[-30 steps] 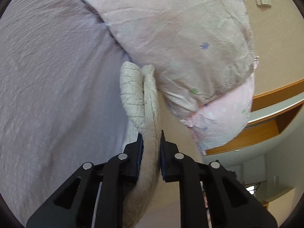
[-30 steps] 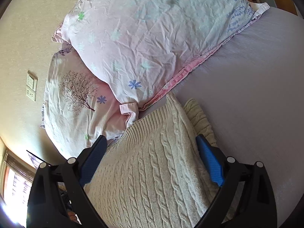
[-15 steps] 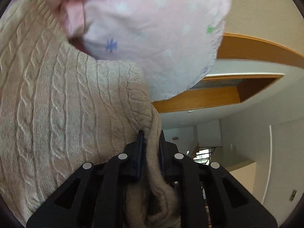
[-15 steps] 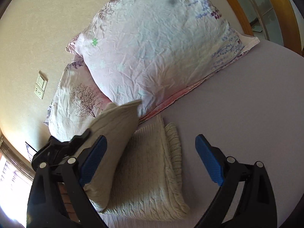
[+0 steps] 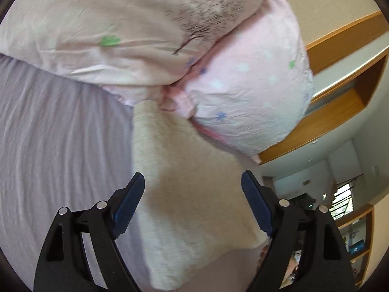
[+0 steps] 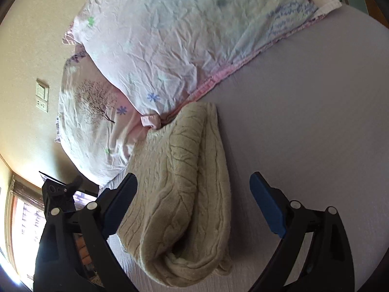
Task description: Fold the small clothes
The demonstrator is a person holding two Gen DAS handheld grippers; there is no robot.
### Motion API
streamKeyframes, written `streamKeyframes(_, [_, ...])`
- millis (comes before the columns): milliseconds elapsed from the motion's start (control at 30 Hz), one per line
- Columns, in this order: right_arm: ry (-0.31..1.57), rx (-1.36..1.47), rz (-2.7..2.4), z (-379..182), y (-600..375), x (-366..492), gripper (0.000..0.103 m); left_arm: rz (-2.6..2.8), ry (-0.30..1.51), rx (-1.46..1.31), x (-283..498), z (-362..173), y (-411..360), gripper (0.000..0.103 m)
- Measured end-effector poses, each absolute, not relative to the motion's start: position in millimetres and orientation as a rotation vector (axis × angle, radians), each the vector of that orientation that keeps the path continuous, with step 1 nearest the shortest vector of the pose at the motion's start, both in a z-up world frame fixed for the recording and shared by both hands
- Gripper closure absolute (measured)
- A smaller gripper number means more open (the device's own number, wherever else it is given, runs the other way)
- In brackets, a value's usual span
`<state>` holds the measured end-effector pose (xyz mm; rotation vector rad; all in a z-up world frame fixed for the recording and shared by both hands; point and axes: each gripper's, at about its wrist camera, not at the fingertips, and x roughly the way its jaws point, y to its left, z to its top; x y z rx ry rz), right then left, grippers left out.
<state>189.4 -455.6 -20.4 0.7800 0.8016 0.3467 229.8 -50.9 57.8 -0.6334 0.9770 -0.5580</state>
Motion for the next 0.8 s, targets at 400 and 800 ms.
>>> streamKeyframes(400, [0.902,0.806,0.414,-42,-435,210,0.047,-0.621,1.091,-0.611,222,4,-76,0.024])
streamKeyframes(800, [0.845,0.694,0.64,-19,-345,202,0.071,-0.626,0.929,-0.519,204,50,-10,0.064])
